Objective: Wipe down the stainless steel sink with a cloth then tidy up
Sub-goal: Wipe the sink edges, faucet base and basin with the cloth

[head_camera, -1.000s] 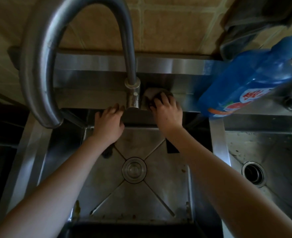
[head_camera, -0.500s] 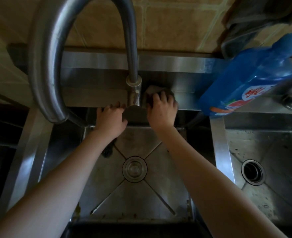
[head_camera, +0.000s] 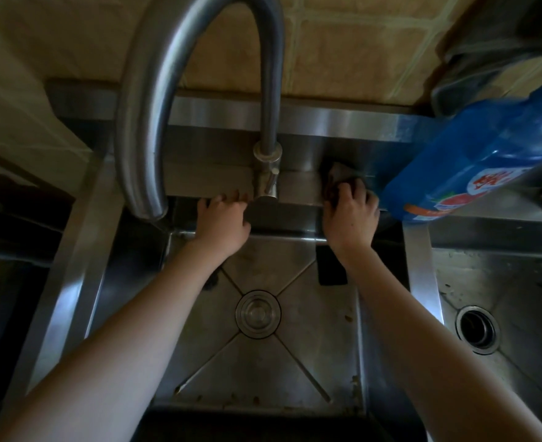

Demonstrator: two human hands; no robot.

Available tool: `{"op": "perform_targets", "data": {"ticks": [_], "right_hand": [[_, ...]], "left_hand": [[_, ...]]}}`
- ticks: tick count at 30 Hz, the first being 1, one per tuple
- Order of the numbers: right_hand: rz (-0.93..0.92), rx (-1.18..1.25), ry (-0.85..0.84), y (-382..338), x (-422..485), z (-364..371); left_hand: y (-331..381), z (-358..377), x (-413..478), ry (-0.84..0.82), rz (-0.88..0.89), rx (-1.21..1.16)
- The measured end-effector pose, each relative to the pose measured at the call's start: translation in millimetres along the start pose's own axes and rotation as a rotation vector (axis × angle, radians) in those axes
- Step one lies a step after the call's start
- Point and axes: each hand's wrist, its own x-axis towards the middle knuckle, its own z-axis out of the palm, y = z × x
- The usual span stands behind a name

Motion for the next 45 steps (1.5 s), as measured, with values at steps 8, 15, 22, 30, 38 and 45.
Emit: {"op": "perform_targets", "data": {"ticks": [8,15,22,30,38,45], "right_hand": [[-0.284,-0.052,-0.081,-32.8,-2.9,6.0],[-0.433,-0.106,-0.126,-12.4,-25.3,-6.4],[-0.538,-0.163,-0.231,34.5,-62.5,-17.4],[-0.672,-0.583,-0.402,85.0,-58.0,-23.2],[-0.733,-0.758,-0.554,91.2,-46.9,-9.1],[-0.836,-1.032,-0.652,97.0,-63.7,9.3]], "left_hand": [[-3.6,-4.9,-2.1,-0.030,0.026,0.001],[-2.8,19.7,-50.7,-0.031,0.043,-0.003],[3.8,47.0,-107.1,-0.055,-0.004,-0.044],[7.8,70.4,-162.8,-0.093,0.008,-0.091],[25.2,95.2,-206.3,-0.128,-0.041,-0.067],[45.9,106.0,-246.6,-0.102,-0.087,-0.167]]}}
